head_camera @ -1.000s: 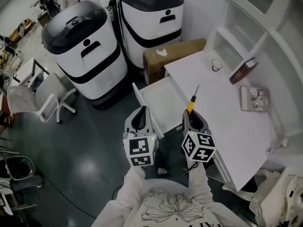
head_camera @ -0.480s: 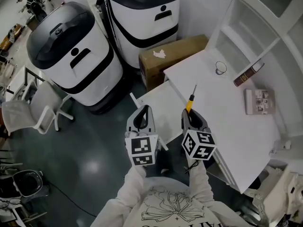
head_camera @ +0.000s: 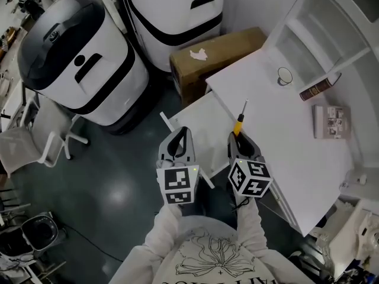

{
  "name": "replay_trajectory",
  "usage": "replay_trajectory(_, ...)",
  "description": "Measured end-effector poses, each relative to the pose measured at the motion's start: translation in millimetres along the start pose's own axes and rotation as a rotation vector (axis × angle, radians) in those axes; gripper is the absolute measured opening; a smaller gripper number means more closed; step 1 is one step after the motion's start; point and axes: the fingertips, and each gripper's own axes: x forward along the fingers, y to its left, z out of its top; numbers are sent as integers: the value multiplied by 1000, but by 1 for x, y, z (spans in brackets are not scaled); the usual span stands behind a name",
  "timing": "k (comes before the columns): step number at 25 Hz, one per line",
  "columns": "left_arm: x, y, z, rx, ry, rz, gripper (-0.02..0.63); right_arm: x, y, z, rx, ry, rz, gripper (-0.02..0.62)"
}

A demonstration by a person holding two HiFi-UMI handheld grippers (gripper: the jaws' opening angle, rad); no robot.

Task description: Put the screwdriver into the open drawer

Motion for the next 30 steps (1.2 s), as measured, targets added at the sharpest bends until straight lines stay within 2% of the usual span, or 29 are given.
replay_trajectory(10, 22, 2, -36, -21, 79, 7, 6, 25, -11, -30, 9, 92, 17, 69)
replay_trajectory(17, 36, 6, -53, -41, 114, 46, 6, 48, -17, -58, 20, 182, 70, 69)
replay_trajectory(30, 72, 22, -81, -50, 161, 85, 6, 112, -40, -156, -1, 431, 86, 69)
